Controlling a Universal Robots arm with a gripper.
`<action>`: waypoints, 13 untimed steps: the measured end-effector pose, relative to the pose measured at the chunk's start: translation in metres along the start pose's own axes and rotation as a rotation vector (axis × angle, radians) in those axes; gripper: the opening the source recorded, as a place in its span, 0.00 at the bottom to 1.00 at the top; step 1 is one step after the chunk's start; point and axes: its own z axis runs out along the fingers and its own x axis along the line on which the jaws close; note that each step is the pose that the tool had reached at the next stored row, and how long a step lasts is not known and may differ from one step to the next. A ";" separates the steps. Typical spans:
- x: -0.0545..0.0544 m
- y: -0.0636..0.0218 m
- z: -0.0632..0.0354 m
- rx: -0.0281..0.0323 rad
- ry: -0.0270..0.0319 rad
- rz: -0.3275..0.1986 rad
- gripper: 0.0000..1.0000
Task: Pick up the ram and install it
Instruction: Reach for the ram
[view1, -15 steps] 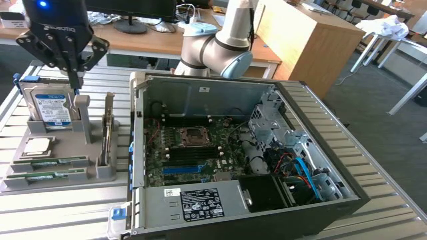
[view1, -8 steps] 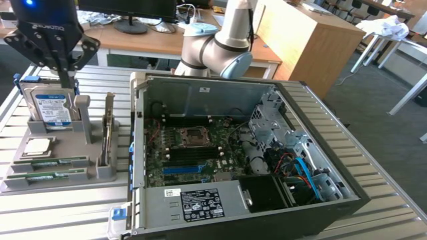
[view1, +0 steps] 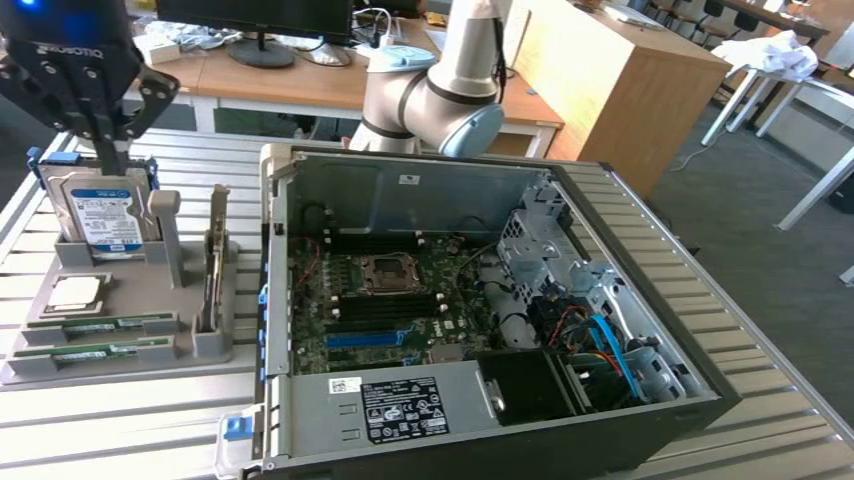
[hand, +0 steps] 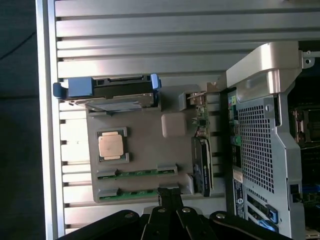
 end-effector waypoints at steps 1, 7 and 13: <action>0.002 -0.0001 0.0000 0.0000 0.0000 0.000 0.10; 0.014 -0.0004 -0.0002 0.0000 0.0000 0.000 0.10; 0.026 -0.0008 -0.0003 0.0000 0.0000 0.000 0.10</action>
